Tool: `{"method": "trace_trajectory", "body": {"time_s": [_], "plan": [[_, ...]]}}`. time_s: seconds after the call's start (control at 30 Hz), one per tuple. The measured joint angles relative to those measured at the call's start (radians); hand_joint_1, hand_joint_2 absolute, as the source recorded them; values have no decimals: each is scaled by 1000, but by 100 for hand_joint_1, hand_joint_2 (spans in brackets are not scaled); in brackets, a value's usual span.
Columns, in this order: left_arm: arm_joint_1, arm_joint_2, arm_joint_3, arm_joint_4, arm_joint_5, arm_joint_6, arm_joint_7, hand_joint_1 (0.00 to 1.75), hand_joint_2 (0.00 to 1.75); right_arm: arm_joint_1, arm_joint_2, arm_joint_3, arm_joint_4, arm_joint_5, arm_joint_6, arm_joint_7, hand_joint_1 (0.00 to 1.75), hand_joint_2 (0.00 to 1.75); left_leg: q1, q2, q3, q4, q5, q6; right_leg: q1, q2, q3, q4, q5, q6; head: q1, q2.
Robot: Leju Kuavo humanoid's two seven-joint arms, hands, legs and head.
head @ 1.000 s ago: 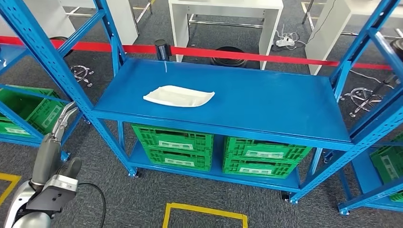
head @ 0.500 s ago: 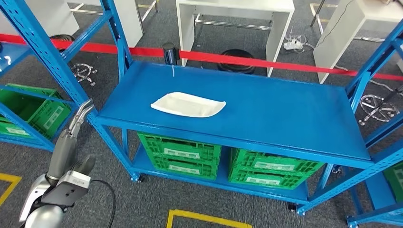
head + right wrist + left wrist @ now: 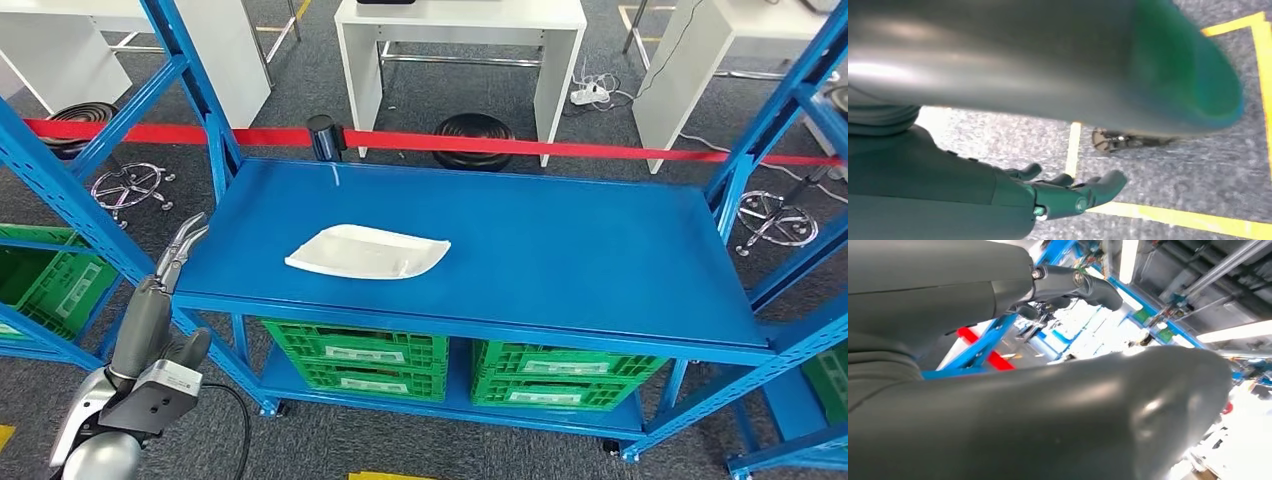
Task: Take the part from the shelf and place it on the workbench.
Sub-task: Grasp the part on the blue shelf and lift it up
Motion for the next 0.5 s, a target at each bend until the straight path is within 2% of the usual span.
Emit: {"method": "trace_trajectory", "body": {"time_s": [0.03,0.1,0.13,0.17,0.27,0.3,0.33,0.4,0.43,0.47,0.5], "plan": [[-1,0,-1,2,0,-1,-1,0,0,0,0,-2,0,1,-2,2,0,0,-2,1,0,-2,-7,9,1,0,4,2,-2,6,0,0],[-1,0,-3,3,2,-1,-3,0,0,-1,0,-3,0,5,-5,4,0,0,1,0,12,-6,1,23,2,-5,6,17,-7,17,1,0],[-2,-1,-4,3,2,-1,-5,0,0,-3,0,-3,0,6,-6,6,0,0,2,0,20,-9,-2,29,2,-10,-7,43,-14,21,3,0],[-1,-1,-4,2,3,-1,-5,0,0,-5,-1,-3,0,9,-7,7,0,0,3,1,27,-11,-5,34,1,-16,-32,86,-28,25,6,0],[5,-1,-5,1,5,-1,-6,0,0,-6,0,-3,1,15,-7,8,0,0,3,3,40,-12,-21,41,0,-25,-157,265,-91,34,11,0],[8,-1,-5,1,5,-1,-6,0,0,-4,0,-3,1,17,-8,8,0,0,2,3,46,-12,-27,41,0,-25,-185,290,-91,34,12,0],[9,-1,-6,0,5,-1,-6,0,0,-3,0,-3,1,18,-8,8,0,0,3,3,55,-12,-33,40,0,-26,-195,279,-70,33,13,0],[12,-1,-6,-2,5,-1,-6,0,0,-2,0,-3,1,19,-8,8,0,0,3,3,74,-13,-49,36,-1,-30,-167,162,26,28,16,0],[13,-1,-6,-3,5,-1,-6,0,0,-2,0,-3,2,19,-9,8,0,0,2,3,83,-12,-57,32,1,-34,-148,99,58,24,17,0],[13,-1,-6,-4,5,-1,-6,0,0,-2,0,-3,2,19,-9,8,0,0,0,4,88,-13,-65,26,4,-38,-134,53,73,18,18,0],[14,-1,-7,-5,6,-2,-5,0,0,-2,0,-3,3,20,-11,8,0,0,-1,4,91,-15,-70,20,6,-41,-127,29,76,12,19,0]]}}
